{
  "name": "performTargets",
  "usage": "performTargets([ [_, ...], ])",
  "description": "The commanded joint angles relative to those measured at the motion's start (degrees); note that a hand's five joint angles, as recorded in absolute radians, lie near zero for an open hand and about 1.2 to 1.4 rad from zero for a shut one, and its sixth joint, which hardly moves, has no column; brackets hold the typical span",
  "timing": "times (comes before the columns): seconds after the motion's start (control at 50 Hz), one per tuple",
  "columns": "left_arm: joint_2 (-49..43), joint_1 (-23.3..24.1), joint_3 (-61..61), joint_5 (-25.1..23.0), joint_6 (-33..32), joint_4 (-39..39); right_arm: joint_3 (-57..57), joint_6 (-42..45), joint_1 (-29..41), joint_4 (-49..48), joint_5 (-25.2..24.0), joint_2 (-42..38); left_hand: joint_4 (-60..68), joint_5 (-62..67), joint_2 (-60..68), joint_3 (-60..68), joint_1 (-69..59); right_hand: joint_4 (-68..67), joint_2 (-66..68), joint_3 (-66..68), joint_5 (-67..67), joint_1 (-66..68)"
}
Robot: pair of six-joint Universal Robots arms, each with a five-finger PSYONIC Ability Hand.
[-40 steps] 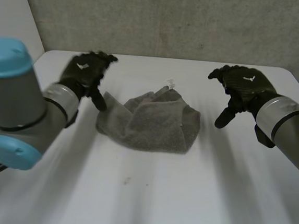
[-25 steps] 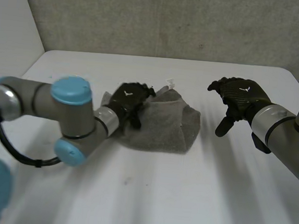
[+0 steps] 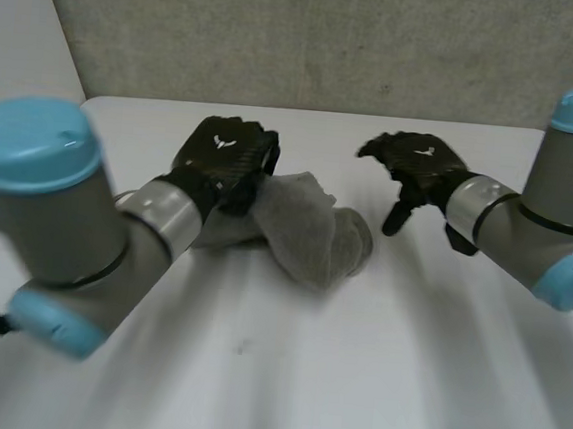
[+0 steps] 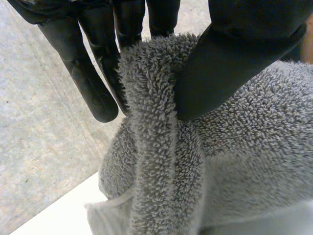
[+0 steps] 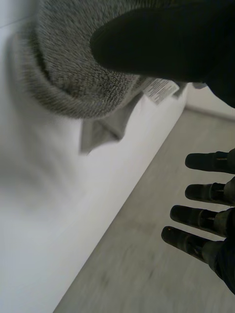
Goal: Fold the towel.
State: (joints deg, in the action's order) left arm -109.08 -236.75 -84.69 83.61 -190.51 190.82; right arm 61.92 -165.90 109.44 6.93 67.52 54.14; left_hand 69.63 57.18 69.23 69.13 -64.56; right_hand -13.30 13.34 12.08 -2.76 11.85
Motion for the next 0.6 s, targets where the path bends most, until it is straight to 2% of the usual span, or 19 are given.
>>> performTargets([
  [0.02,14.9,0.0,-19.3,-0.2,-6.1,0.1,-7.2,-0.1,1.2,1.0,-13.7,-7.6,10.4,12.8,10.8,10.9,-15.4,3.3,-3.3,-2.1,2.8,-1.9],
  [0.14,20.6,0.1,-28.1,-0.2,-7.7,0.1,-6.9,0.9,7.7,6.9,-16.0,-10.6,9.9,12.3,10.3,10.4,-15.0,3.3,-3.3,-2.1,2.8,-1.9],
  [0.22,22.2,0.0,-29.9,0.0,-7.7,0.5,-7.1,3.9,11.1,10.8,-15.6,-12.7,8.5,11.0,8.9,9.0,-13.6,3.3,-3.3,-2.1,2.8,-1.9],
  [0.24,22.4,-0.2,-30.2,0.0,-7.8,0.8,-7.5,6.5,12.2,12.5,-15.0,-13.4,8.5,11.0,8.9,9.0,-13.6,-5.3,5.2,6.5,-5.8,6.7],
  [0.26,22.4,-0.5,-30.1,0.0,-7.8,1.2,-8.0,9.4,12.7,13.4,-13.6,-13.6,8.5,11.0,8.9,9.0,-13.6,-22.8,22.8,24.1,-23.4,24.3],
  [0.28,22.4,-0.6,-30.1,0.0,-7.8,1.2,-8.0,9.5,12.7,13.4,-13.6,-13.6,8.5,11.0,8.9,9.0,-13.6,-23.0,23.0,24.2,-23.6,24.5],
  [0.32,22.1,-1.2,-29.0,0.0,-7.9,2.7,-10.9,12.3,12.8,13.3,-8.1,-12.7,8.7,11.2,9.1,9.2,-13.8,-63.7,63.7,64.9,-64.2,65.2],
  [0.34,22.1,-1.2,-29.0,0.0,-7.9,2.7,-10.9,12.3,12.8,13.3,-8.1,-12.7,8.7,11.2,9.1,9.2,-13.8,-63.9,63.9,65.1,-64.4,65.3],
  [0.36,21.7,-1.6,-27.9,-0.1,-8.1,4.1,-13.3,11.5,13.0,13.0,-4.5,-11.8,8.9,11.3,9.3,9.4,-13.9,-66.7,66.6,67.9,-67.2,68.1],
  [0.38,21.7,-1.6,-27.9,-0.1,-8.1,4.1,-13.3,11.5,13.0,13.0,-4.4,-11.8,8.9,11.3,9.3,9.4,-13.9,-66.7,66.7,67.9,-67.2,68.1],
  [0.42,20.1,-2.5,-24.4,-0.1,-8.7,7.5,-16.3,8.3,12.8,11.6,0.9,-9.5,9.0,11.5,9.4,9.5,-14.1,-66.7,66.7,67.9,-67.2,68.1],
  [0.44,20.1,-2.5,-24.4,-0.1,-8.7,7.6,-16.3,8.3,12.8,11.6,0.9,-9.5,9.0,11.5,9.4,9.5,-14.1,-66.7,66.7,67.9,-67.2,68.1],
  [0.5,17.4,-2.8,-20.0,-0.1,-9.4,11.0,-16.8,4.1,12.7,7.0,2.9,-5.9,9.0,11.5,9.4,9.5,-14.1,-66.7,66.7,67.9,-67.2,68.1],
  [0.54,16.2,-3.2,-17.2,-0.1,-10.0,12.6,-15.5,-1.4,11.9,-0.8,7.2,-1.7,9.0,11.5,9.4,9.5,-14.1,-66.7,66.7,67.9,-67.2,68.1],
  [0.56,15.2,-3.7,-14.0,0.0,-10.6,14.1,-15.5,-1.4,11.9,-0.9,7.2,-1.7,9.0,11.5,9.4,9.5,-14.1,-66.7,66.7,67.9,-67.2,68.1],
  [0.58,14.2,-4.0,-11.1,0.1,-10.8,15.5,-13.5,-4.0,11.2,-5.0,10.9,0.8,9.0,11.5,9.4,9.5,-14.1,-66.7,66.7,67.9,-67.2,68.1],
  [0.6,14.2,-4.0,-11.0,0.1,-10.9,15.5,-13.5,-4.0,11.2,-5.1,11.0,0.8,9.0,11.5,9.4,9.5,-14.1,-66.7,66.7,67.9,-67.2,68.1],
])
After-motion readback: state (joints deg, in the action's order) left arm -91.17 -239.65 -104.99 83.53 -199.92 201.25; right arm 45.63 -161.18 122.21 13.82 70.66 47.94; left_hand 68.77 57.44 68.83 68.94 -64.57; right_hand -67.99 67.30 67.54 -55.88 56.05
